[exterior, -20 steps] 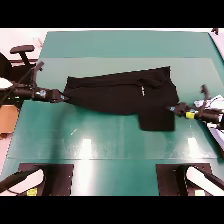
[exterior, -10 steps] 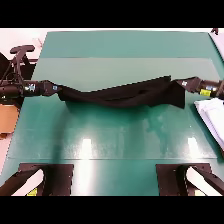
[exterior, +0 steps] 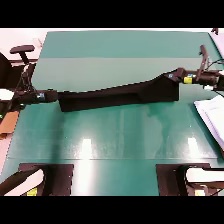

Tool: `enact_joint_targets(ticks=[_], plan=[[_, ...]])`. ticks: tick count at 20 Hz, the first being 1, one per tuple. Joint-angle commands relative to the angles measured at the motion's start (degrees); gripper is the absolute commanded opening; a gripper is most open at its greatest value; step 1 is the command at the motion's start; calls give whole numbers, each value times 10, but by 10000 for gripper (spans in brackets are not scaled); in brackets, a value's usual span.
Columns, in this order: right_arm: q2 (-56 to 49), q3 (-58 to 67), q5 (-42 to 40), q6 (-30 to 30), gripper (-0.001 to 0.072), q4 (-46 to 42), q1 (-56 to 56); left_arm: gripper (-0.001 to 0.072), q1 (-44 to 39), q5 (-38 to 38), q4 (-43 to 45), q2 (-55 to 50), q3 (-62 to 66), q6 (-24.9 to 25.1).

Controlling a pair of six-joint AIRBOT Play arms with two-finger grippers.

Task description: Fold the shirts.

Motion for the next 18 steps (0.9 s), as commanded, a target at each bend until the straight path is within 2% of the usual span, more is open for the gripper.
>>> enact_joint_targets(ticks=[1, 5, 10, 13, 14, 15, 16, 17, 18], plan=[[-79, 16, 1, 0, 24, 1, -10, 23, 0, 88, -73, -63, -18, 69], [-115, 16, -19, -12, 24, 1, -10, 23, -26, 131, -184, -127, -17, 195], [-147, 16, -35, -21, 24, 0, -10, 24, -82, 249, -185, -143, -15, 227], [-151, 16, -29, -22, 25, 2, -10, 25, -83, 269, -185, -143, -15, 226], [-150, 21, -22, -23, 30, 0, -10, 172, -83, 261, -186, -143, -14, 226], [-150, 30, -7, -28, 219, 1, -12, 513, -83, 250, -186, -141, -14, 220], [-150, 46, 11, -26, 547, 2, -19, 627, -80, 229, -179, -141, -8, 207], [-150, 66, 33, -22, 581, 2, -26, 627, -71, 198, -174, -141, 4, 196], [-149, 90, 59, -21, 581, 2, -36, 627, -59, 168, -172, -141, 19, 184]])
